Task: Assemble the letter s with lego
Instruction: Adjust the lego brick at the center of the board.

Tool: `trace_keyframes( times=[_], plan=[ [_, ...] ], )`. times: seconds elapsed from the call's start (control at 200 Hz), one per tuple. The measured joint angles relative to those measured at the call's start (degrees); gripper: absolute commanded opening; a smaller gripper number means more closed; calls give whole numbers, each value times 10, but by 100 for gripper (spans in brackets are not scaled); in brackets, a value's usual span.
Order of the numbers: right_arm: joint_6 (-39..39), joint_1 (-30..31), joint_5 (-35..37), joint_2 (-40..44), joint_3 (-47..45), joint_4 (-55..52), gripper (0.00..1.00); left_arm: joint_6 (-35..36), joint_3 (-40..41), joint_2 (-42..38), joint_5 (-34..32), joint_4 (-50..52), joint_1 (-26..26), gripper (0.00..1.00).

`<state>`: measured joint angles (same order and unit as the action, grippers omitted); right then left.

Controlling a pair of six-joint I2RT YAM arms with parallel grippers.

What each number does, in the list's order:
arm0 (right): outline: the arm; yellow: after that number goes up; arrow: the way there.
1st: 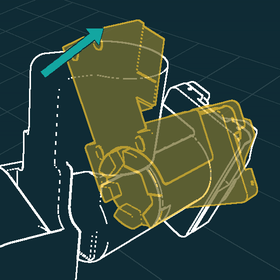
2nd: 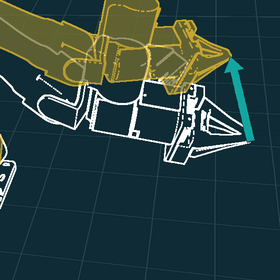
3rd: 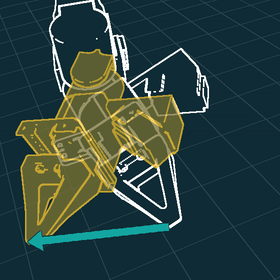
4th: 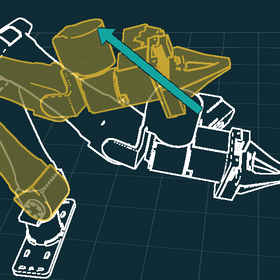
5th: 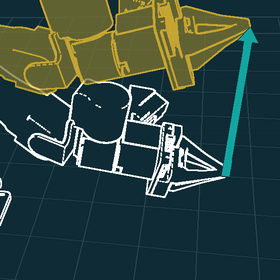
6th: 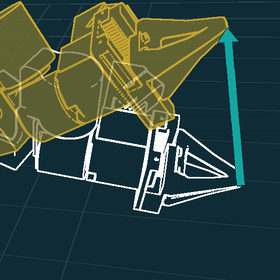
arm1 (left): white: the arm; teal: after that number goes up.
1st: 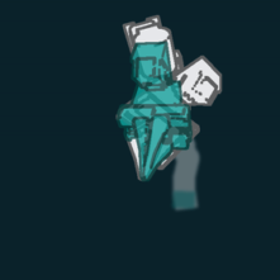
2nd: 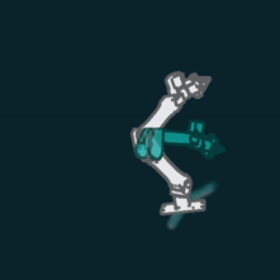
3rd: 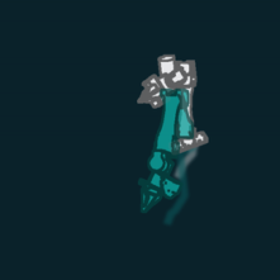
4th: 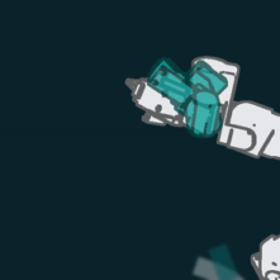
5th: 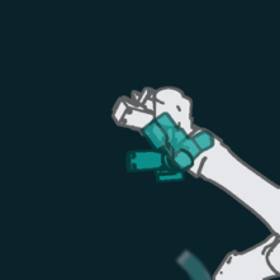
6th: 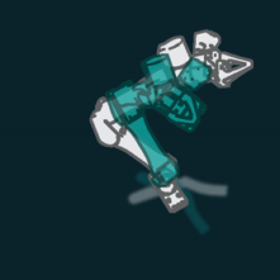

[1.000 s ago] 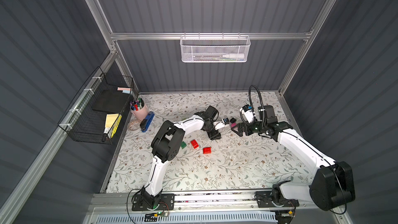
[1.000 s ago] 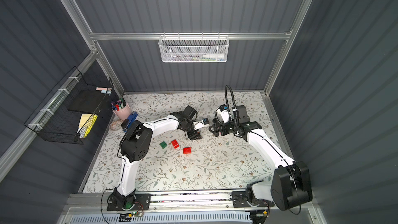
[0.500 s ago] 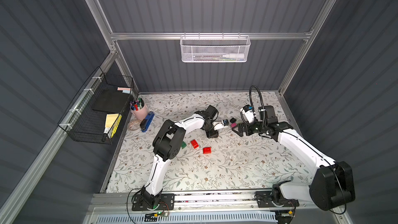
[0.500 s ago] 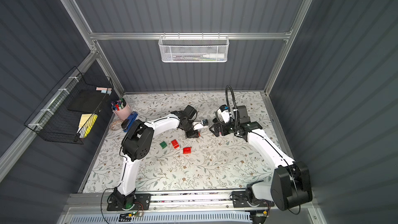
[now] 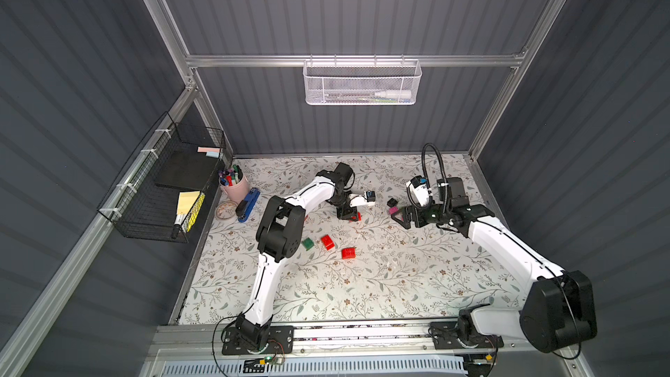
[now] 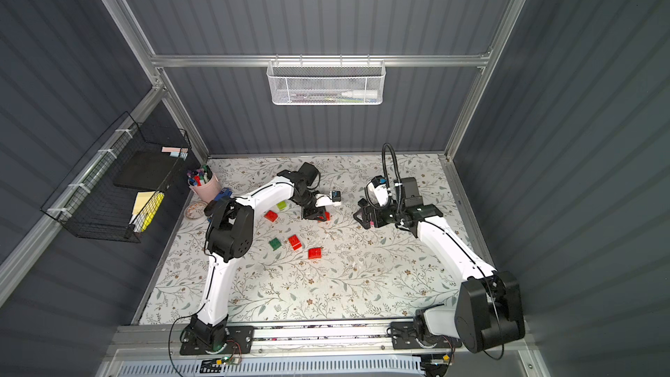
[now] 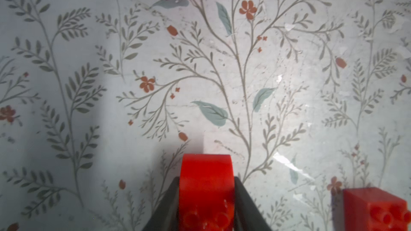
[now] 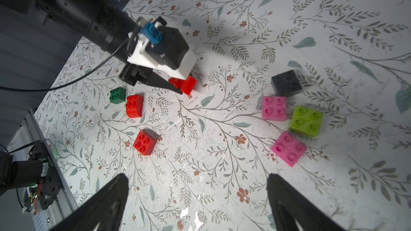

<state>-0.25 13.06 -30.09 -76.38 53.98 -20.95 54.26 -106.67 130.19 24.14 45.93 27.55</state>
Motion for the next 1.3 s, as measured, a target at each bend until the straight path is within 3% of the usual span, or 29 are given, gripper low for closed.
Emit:
trace_keyframes(
  times=[0.225, 0.46, 0.62, 0.81, 1.091, 1.301],
  plan=[
    [0, 0, -4, -16, 0, 0, 99, -33, -1, 2, -53, -10, -2, 41],
    [2, 0, -12, -26, 2, 4, 99, -233, 4, 1, -196, -33, 30, 42],
    [2, 0, -22, -42, 8, 5, 99, -327, 46, -16, -249, -51, 54, 46],
    [2, 0, -30, -47, 12, 6, 99, -368, 34, -11, -276, -39, 63, 48],
    [2, -6, -23, -27, 11, 3, 99, -442, 6, -10, -294, -5, 64, 34],
    [2, -10, -23, -25, 11, 3, 99, -489, -2, -10, -301, 31, 68, 41]
  ],
)
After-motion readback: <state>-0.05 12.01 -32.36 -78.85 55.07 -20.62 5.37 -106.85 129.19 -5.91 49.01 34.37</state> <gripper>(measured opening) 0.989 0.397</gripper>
